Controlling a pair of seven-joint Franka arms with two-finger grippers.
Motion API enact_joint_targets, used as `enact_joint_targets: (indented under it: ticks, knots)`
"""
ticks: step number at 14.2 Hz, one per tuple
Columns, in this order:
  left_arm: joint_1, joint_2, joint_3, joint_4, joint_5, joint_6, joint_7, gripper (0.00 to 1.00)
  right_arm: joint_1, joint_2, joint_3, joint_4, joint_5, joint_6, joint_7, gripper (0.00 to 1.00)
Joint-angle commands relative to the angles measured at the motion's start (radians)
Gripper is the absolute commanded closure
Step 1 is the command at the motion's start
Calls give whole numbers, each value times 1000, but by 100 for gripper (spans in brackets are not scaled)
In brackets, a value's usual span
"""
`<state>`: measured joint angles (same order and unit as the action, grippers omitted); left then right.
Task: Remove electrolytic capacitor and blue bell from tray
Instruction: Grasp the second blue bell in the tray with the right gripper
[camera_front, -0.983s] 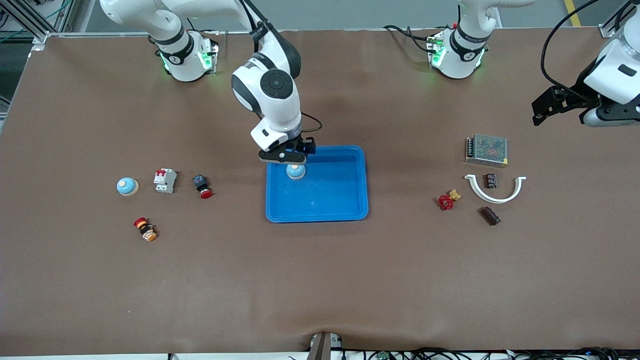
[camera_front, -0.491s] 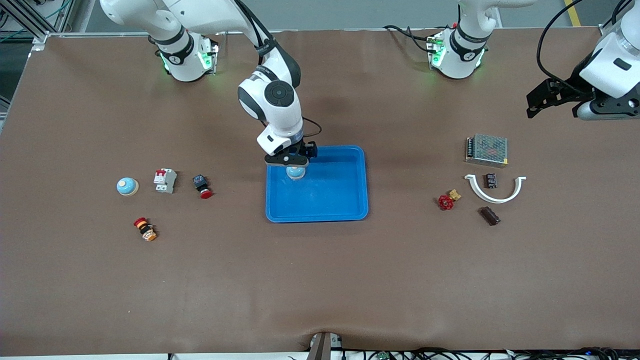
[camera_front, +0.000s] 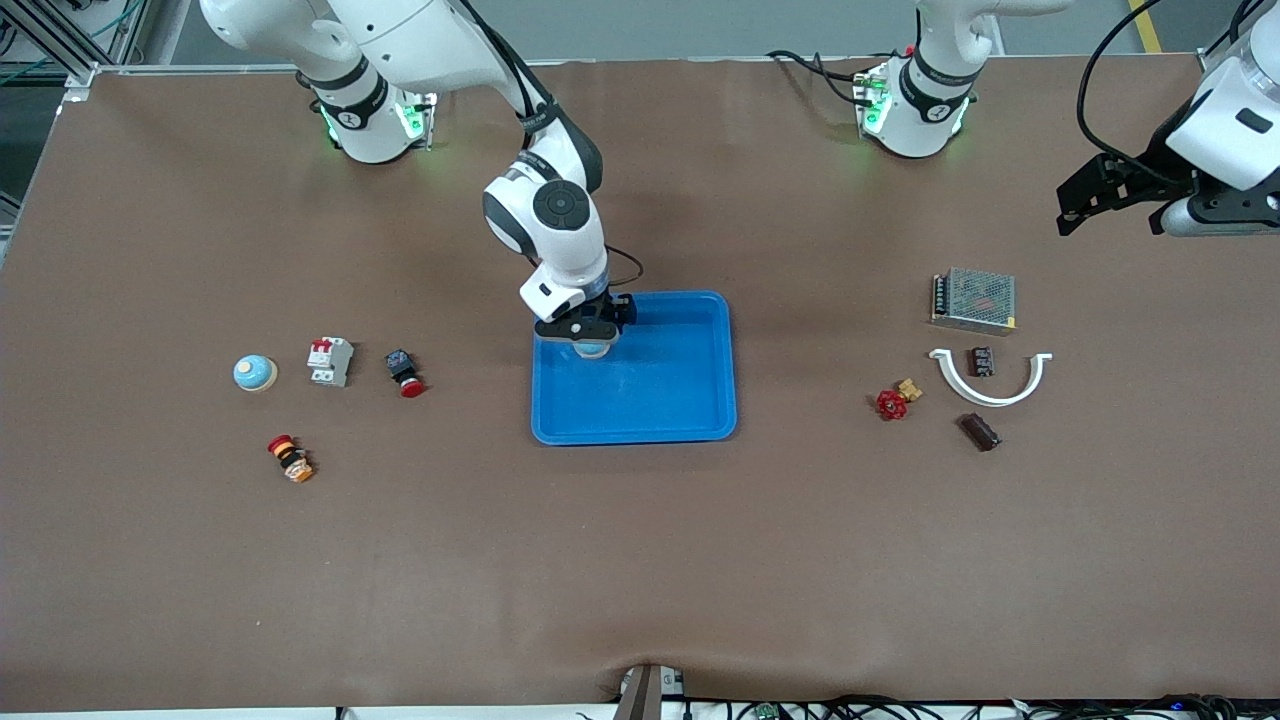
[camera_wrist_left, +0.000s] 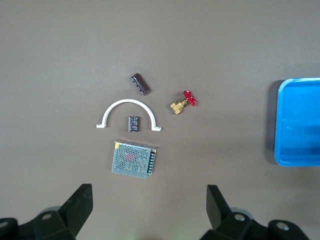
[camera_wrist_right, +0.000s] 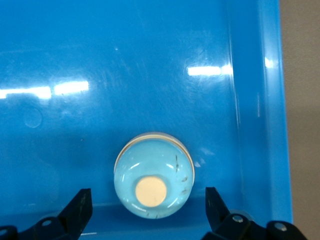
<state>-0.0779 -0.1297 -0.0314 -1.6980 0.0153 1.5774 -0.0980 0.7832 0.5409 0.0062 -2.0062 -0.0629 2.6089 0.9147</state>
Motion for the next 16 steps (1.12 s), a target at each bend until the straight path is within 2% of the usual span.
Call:
enact_joint_targets:
  ticks: [1,6,7,9,13,16]
  knots:
    - [-8,36,5,54,-18,-27,0,0,17,28,-34,14,-41,31,30,0]
    - [-5,38,5,49,-17,-28,-26,0,18,56,-37,20,-41,68,30,0]
    - [-5,38,5,48,-17,-27,-26,0,18,56,-37,21,-41,68,30,3]
    - [-2,38,5,46,-17,-30,-22,0,18,57,-37,27,-40,66,32,23]
    - [0,33,5,47,-17,-56,-19,0,18,57,-35,35,-40,62,52,47]
    - [1,35,5,46,-17,-56,-19,0,16,54,-35,38,-38,56,50,49]
